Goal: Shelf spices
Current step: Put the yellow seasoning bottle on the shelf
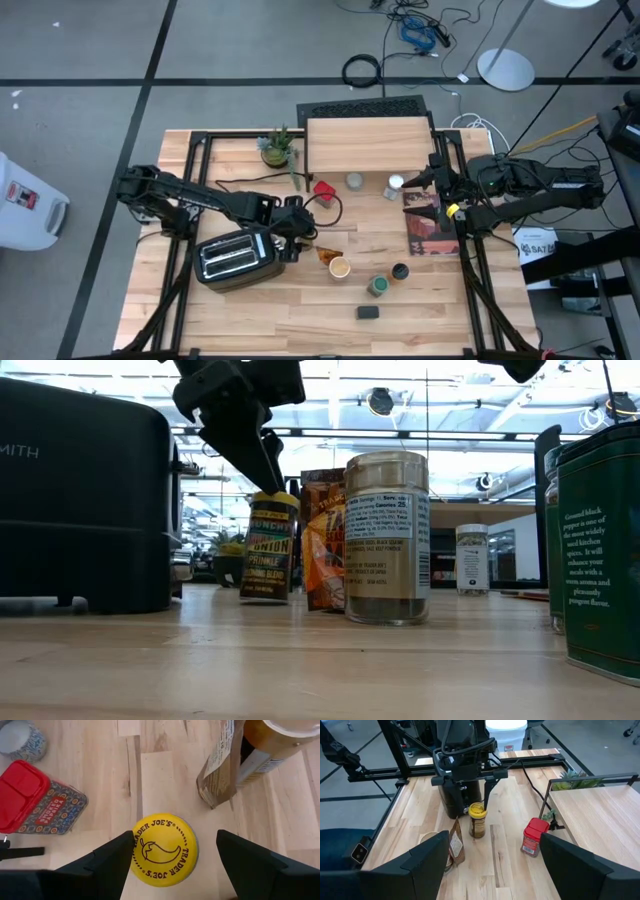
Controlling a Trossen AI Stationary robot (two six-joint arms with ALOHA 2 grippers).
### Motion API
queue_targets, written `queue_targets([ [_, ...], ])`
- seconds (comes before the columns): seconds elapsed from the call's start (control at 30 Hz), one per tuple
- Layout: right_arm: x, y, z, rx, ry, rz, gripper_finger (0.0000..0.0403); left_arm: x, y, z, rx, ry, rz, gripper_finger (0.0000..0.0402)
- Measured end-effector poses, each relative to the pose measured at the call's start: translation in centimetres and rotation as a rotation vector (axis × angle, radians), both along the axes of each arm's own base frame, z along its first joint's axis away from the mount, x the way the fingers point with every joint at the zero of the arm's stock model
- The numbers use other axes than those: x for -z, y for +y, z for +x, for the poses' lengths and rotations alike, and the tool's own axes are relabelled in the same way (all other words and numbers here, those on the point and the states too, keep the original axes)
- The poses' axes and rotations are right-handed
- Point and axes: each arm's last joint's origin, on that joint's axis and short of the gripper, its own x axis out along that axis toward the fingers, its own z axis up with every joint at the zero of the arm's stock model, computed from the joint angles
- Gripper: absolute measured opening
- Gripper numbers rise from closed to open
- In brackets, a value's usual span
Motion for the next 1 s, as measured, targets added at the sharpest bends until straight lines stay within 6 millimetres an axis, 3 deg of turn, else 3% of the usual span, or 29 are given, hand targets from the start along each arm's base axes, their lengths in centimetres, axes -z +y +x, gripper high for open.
queue_targets([
  [0.27,0.08,0.00,-0.03,-0.001,0.009,-0.002,0.0297,-0.90,-0.43,0.36,0.022,-0.026,0.033,0.0295],
  [1.0,0.14,0.00,-0.06,0.007,0.016,0.015,0.0297,-0.05,0.18,-0.02,0.014,0.053,0.033,0.0295],
])
